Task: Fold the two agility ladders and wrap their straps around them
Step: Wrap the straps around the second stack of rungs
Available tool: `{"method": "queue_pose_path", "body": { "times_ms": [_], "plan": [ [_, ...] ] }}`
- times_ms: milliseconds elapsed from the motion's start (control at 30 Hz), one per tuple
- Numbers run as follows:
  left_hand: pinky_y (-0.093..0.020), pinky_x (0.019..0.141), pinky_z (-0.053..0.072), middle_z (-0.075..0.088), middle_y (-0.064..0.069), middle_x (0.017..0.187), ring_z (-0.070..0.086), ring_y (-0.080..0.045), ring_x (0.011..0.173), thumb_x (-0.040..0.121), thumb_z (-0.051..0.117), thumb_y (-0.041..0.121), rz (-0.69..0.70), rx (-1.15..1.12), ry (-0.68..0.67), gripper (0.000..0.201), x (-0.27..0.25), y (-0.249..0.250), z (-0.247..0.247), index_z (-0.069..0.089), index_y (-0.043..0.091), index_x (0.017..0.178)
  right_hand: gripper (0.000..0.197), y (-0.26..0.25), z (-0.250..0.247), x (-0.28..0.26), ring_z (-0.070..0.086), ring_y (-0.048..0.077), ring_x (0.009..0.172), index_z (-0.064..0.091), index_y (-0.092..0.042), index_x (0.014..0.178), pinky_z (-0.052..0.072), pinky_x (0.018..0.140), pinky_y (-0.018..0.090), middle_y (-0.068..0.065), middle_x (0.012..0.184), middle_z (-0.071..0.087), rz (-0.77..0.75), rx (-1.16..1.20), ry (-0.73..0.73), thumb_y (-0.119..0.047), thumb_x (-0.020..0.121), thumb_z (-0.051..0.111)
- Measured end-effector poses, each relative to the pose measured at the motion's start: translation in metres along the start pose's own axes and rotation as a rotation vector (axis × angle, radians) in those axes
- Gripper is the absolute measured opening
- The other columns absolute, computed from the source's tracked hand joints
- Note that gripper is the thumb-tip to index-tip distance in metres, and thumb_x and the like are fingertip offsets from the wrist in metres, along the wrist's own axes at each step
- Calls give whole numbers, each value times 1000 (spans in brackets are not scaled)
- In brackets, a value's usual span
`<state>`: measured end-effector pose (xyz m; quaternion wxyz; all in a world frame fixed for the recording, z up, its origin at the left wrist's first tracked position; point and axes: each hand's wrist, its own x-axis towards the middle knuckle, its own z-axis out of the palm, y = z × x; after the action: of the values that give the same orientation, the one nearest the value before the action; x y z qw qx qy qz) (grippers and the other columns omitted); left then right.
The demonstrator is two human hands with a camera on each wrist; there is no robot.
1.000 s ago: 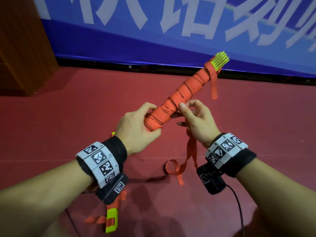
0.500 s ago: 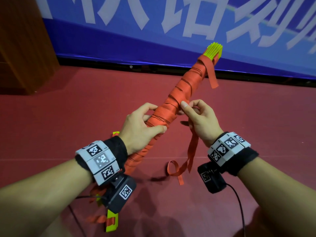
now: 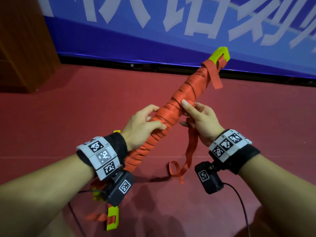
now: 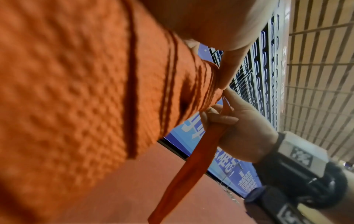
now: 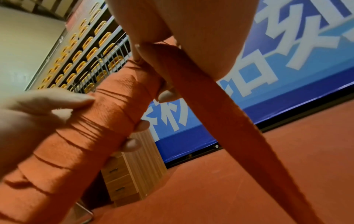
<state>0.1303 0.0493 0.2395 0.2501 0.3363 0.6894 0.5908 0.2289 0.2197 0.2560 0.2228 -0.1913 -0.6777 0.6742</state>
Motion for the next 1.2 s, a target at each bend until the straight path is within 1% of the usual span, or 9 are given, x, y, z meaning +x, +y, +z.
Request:
{"method": "queue_pose_path", "body": {
  "times_ms": [133,200,300,400,500,600,700,933,1200],
  "plan": [
    [-33,59,48,67,-1,68,60,-18,58,71,64,32,-33,65,27,30,3,0,0,68,25,100,27,3,2,3,50,0,43,68,-9,110,54,67,25,-9,64,67,22,-28,13,-32,99,63],
    [-32,60,48,66,2,66,60,-16,58,72,62,35,-30,116,34,30,2,1,0,68,26,99,31,6,2,5,57,-4,49,69,-6,112,54,69,26,-10,72,71,13,-32,28,-33,98,65],
    [-27,59,45,64,10,64,58,-8,57,86,61,31,-13,221,40,19,1,1,2,65,28,105,42,11,1,9,68,-2,66,67,-2,117,55,64,23,0,89,75,5,-33,85,-36,93,71],
    [-29,72,48,69,13,90,64,-8,75,83,60,48,30,443,79,42,-1,-2,8,52,35,122,47,15,2,10,75,10,95,66,-3,117,55,63,21,4,102,78,9,-32,154,-39,89,76],
    [-38,88,52,56,8,125,62,-19,103,75,70,63,114,724,127,82,-4,-8,15,33,38,144,51,15,2,12,75,14,97,65,-3,117,55,61,21,6,105,78,22,-25,207,-42,86,78],
    [-39,79,55,41,8,131,63,-22,101,77,77,58,173,951,188,97,-10,-11,24,17,43,151,53,15,0,12,75,14,95,69,-4,113,54,59,20,4,100,78,25,-41,237,-47,85,78],
    [-39,75,56,42,6,129,61,-21,104,80,80,45,263,1098,256,92,-11,-17,31,19,45,149,51,14,-2,10,75,12,88,71,-4,107,54,59,20,3,93,78,23,-63,246,-49,85,77],
    [-39,77,55,54,12,126,65,-21,101,88,71,44,291,993,273,73,-9,-10,26,30,48,148,52,6,-7,5,74,12,96,62,-8,115,57,65,25,5,106,75,-29,-113,209,-48,86,76],
    [-38,80,54,66,12,107,65,-21,94,78,76,42,268,776,259,69,-8,-3,11,43,50,138,38,1,-9,-4,74,9,90,54,-9,117,55,60,24,1,91,76,-115,-176,88,-37,95,68]
  ]
}}
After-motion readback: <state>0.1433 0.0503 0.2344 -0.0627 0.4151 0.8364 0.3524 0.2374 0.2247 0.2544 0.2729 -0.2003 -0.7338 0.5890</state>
